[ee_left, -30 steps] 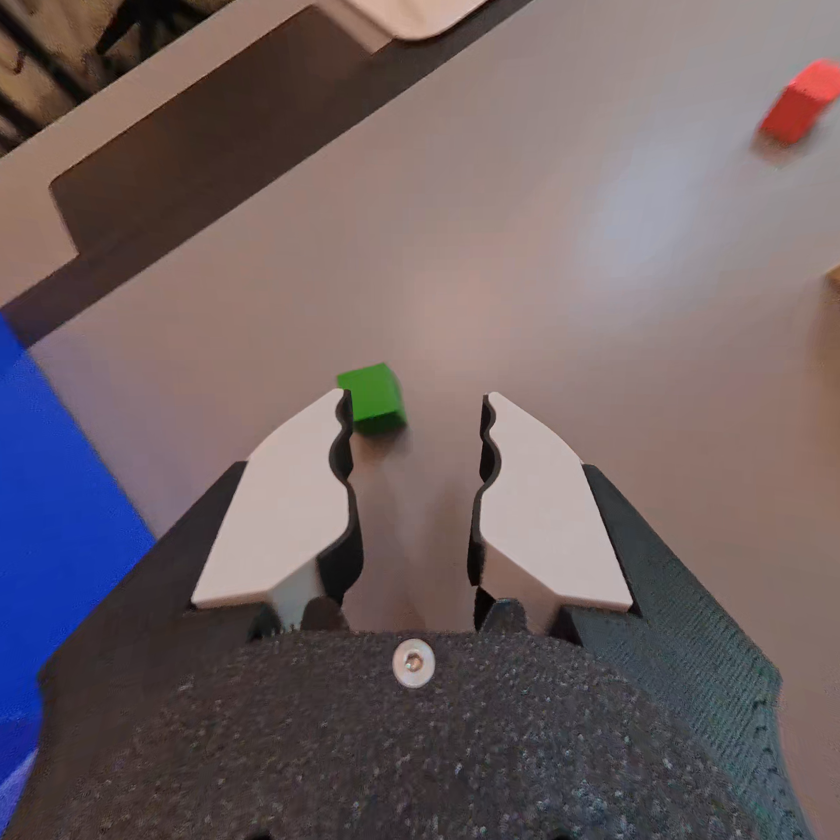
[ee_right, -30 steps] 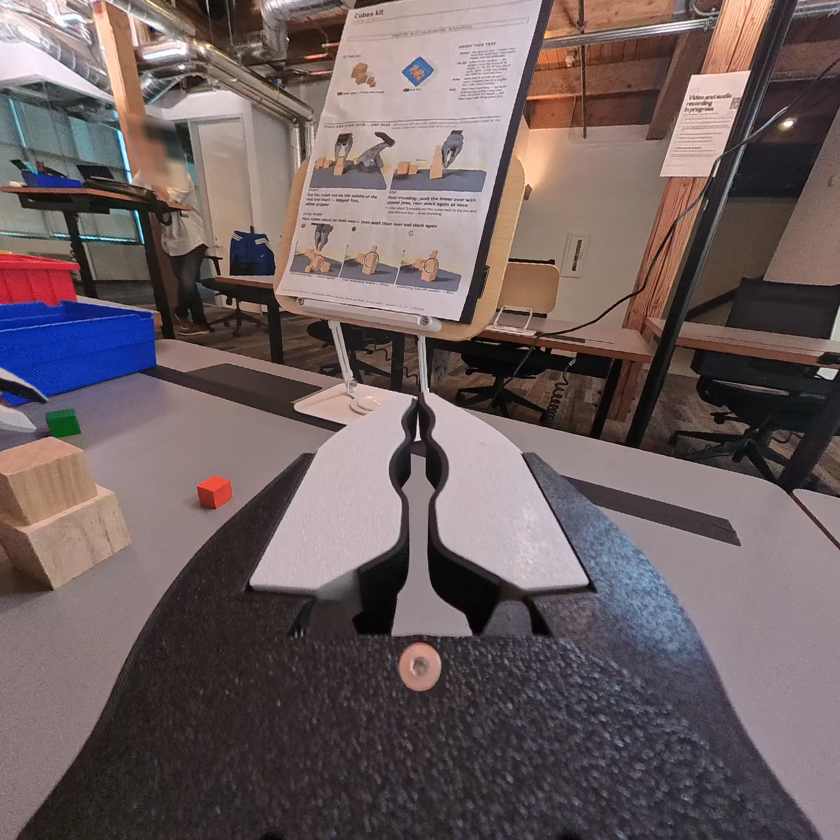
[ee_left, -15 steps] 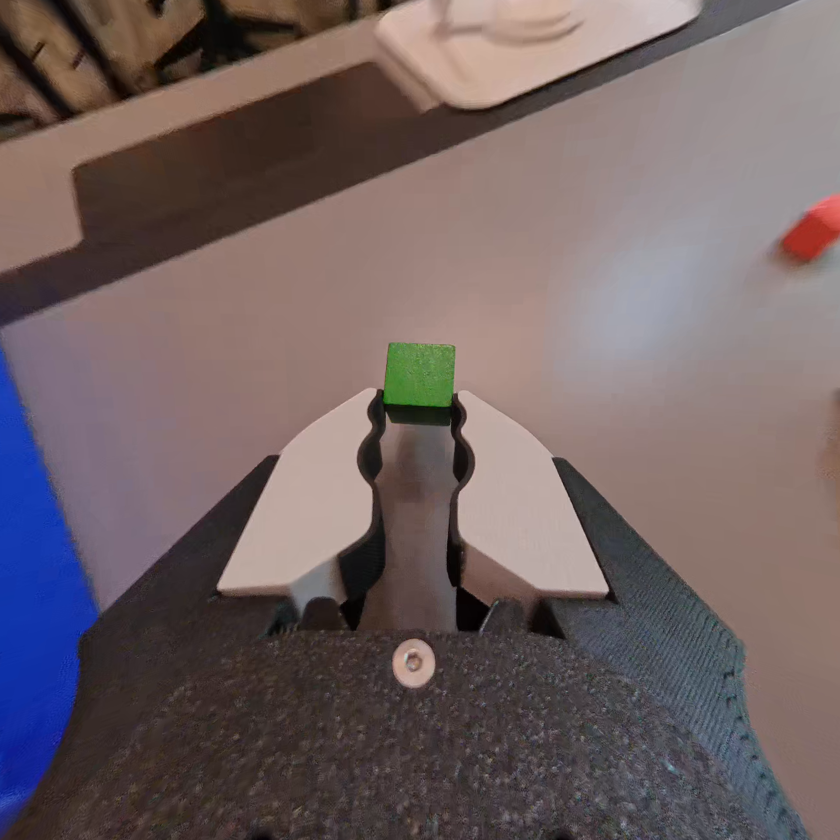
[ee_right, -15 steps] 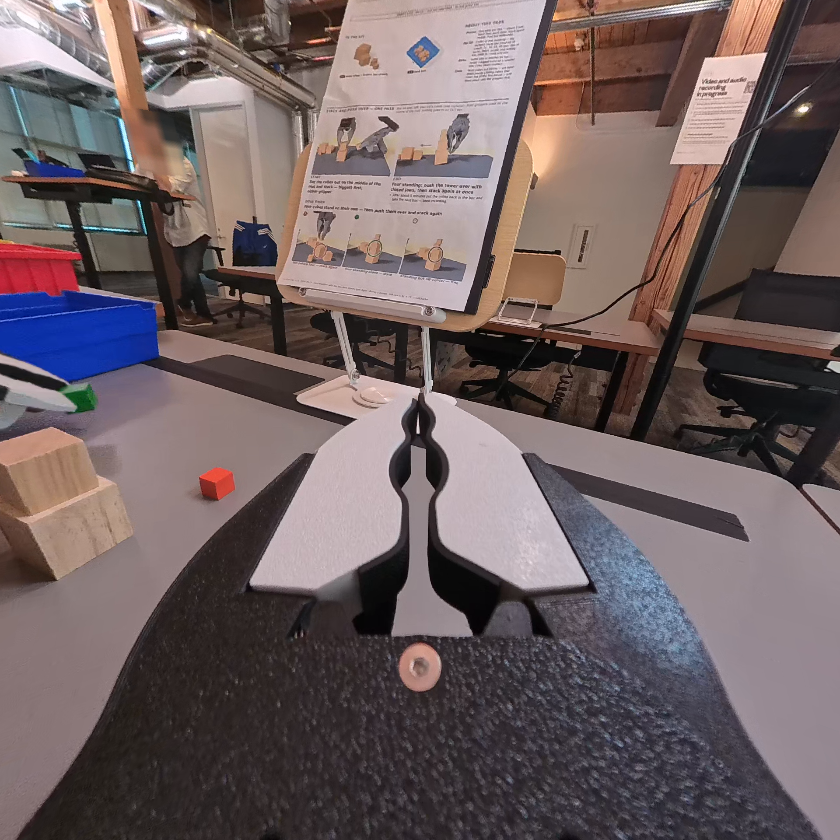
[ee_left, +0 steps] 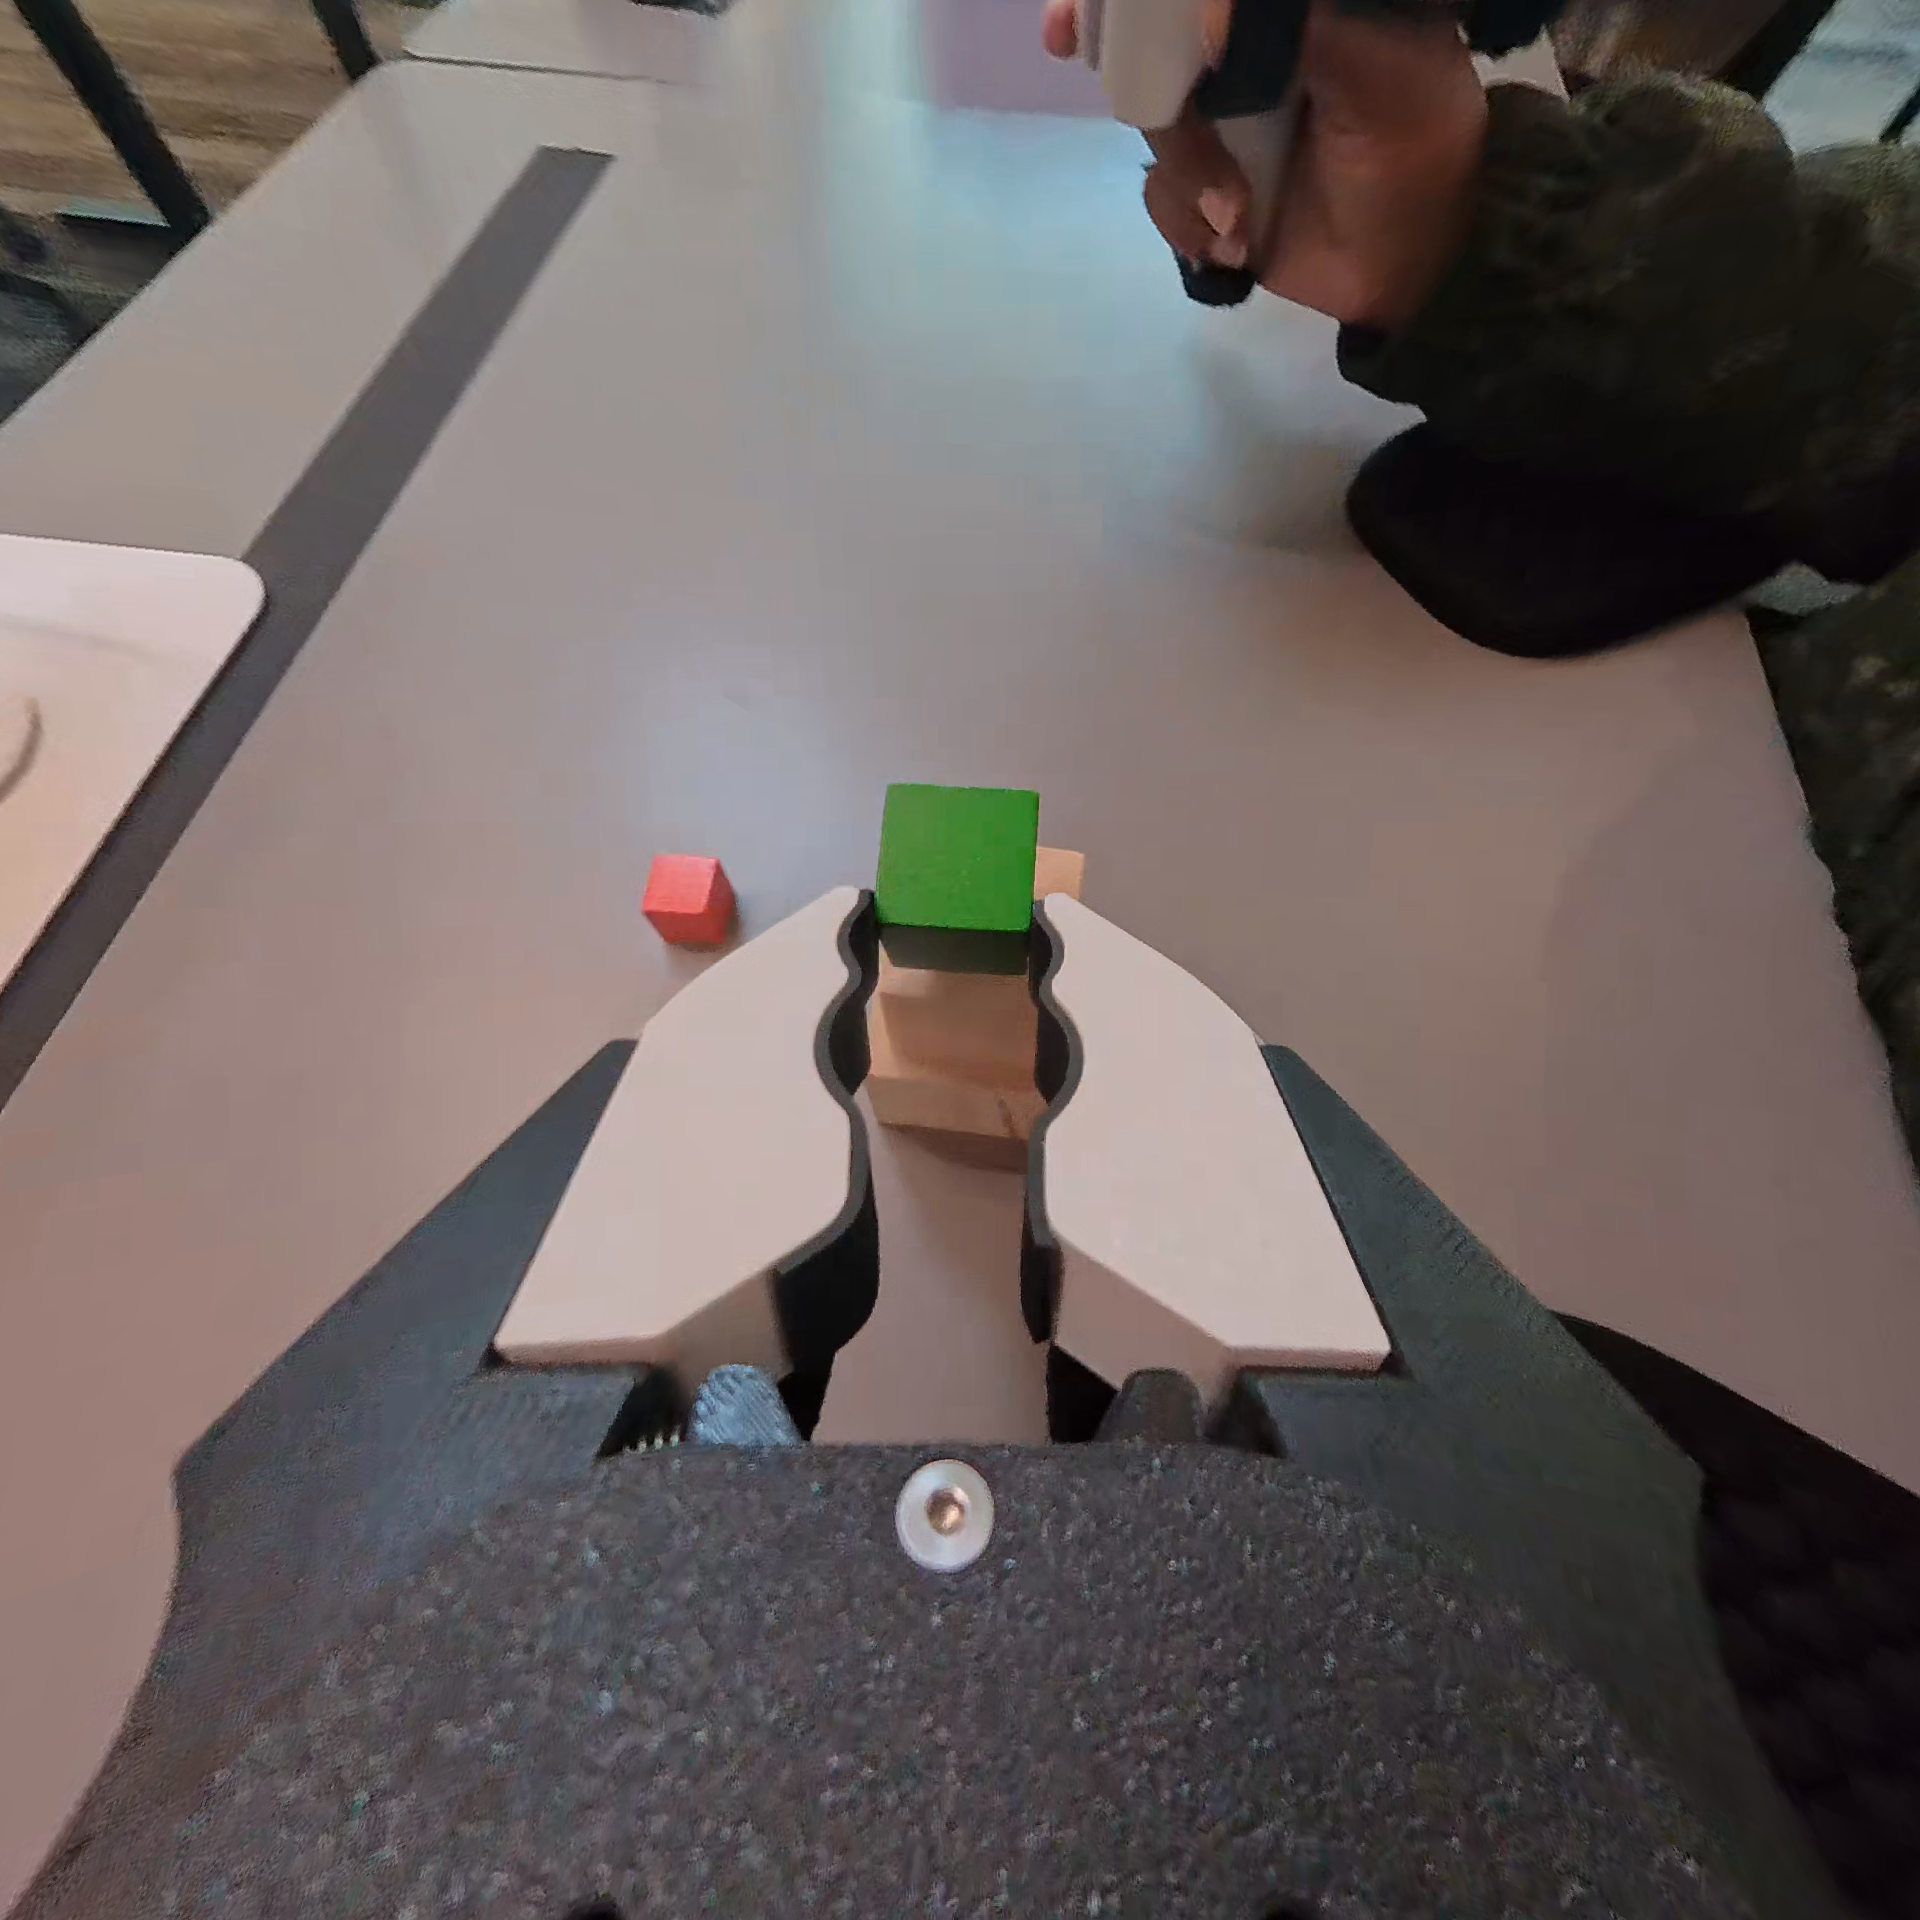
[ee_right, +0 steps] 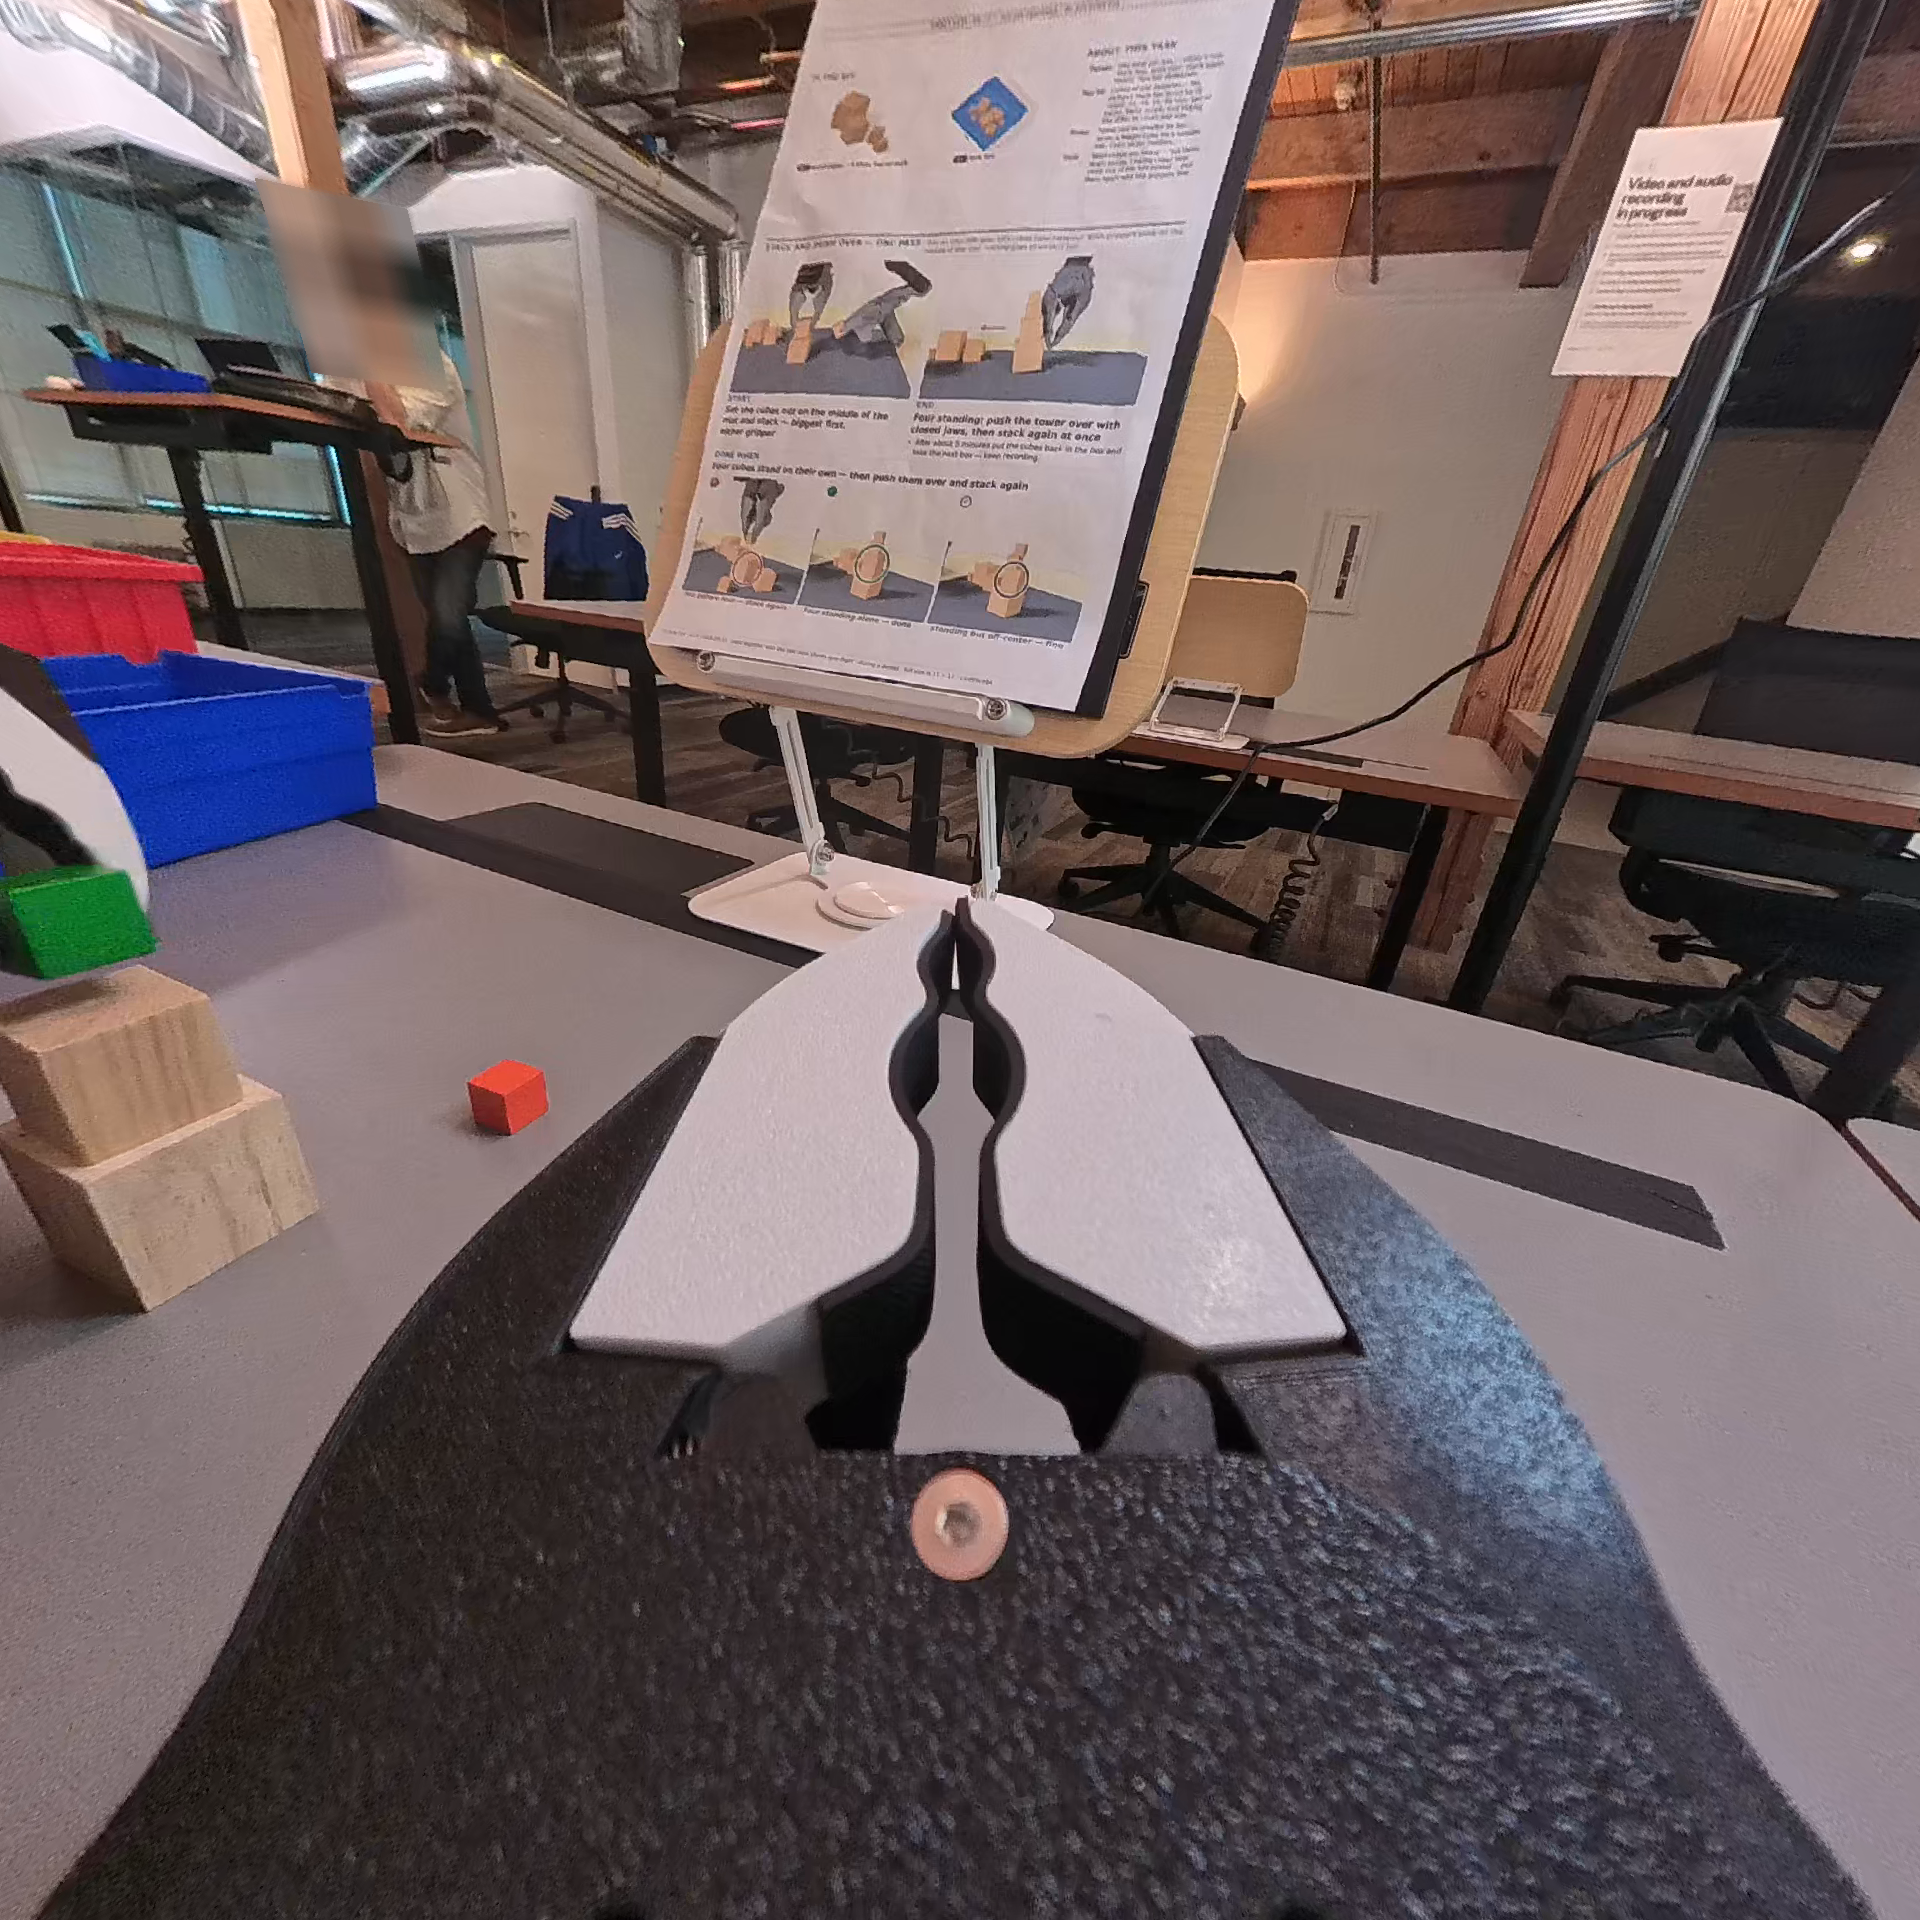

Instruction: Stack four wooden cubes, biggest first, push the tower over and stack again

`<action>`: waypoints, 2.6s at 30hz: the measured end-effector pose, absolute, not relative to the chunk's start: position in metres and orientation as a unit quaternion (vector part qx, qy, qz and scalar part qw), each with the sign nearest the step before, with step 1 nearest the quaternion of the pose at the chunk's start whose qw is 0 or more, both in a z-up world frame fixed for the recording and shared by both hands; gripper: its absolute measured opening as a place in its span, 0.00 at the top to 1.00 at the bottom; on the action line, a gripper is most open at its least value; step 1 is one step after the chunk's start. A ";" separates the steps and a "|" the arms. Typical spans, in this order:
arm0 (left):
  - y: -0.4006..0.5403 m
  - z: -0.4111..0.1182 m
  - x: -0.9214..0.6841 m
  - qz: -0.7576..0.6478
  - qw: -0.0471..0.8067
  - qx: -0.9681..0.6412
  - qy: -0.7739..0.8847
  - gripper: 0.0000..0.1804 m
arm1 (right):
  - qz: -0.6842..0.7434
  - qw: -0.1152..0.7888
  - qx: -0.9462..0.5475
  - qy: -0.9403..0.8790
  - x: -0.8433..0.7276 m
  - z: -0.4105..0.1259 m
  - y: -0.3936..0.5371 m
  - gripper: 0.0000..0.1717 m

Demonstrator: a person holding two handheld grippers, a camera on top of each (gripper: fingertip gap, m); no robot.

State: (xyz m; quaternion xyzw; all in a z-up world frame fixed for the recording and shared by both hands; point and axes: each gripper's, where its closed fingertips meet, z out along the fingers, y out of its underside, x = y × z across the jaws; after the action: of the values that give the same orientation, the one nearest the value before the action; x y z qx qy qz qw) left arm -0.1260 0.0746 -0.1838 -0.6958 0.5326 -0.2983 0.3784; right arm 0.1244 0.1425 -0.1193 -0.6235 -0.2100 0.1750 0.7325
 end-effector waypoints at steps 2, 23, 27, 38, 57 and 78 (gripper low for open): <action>0.072 -0.187 -0.122 -0.293 0.367 -0.691 0.549 0.85 | 0.174 0.734 -0.622 -0.210 0.125 -0.118 0.142 1.00; 0.067 -0.169 -0.121 -0.324 0.379 -0.655 0.568 0.76 | 0.175 0.736 -0.620 -0.207 0.127 -0.116 0.142 1.00; 0.094 -0.128 -0.128 -0.392 0.446 -0.635 0.494 0.79 | 0.179 0.736 -0.621 -0.202 0.128 -0.116 0.142 1.00; 0.160 -0.254 -0.102 -0.299 0.319 -0.731 0.524 0.74 | 0.174 0.738 -0.621 -0.199 0.132 -0.115 0.143 1.00; 0.153 -0.151 -0.116 -0.307 0.391 -0.696 0.518 0.88 | 0.175 0.743 -0.616 -0.196 0.134 -0.111 0.141 1.00; 0.063 -0.146 -0.125 -0.296 0.316 -0.656 0.618 0.88 | 0.181 0.747 -0.609 -0.196 0.132 -0.106 0.137 1.00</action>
State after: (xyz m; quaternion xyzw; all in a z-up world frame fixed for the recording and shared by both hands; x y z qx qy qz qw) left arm -0.1255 0.0632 -0.1459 -0.6562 0.6180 -0.2961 0.3159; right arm 0.1322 0.1369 -0.1057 -0.6086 -0.1956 0.1807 0.7474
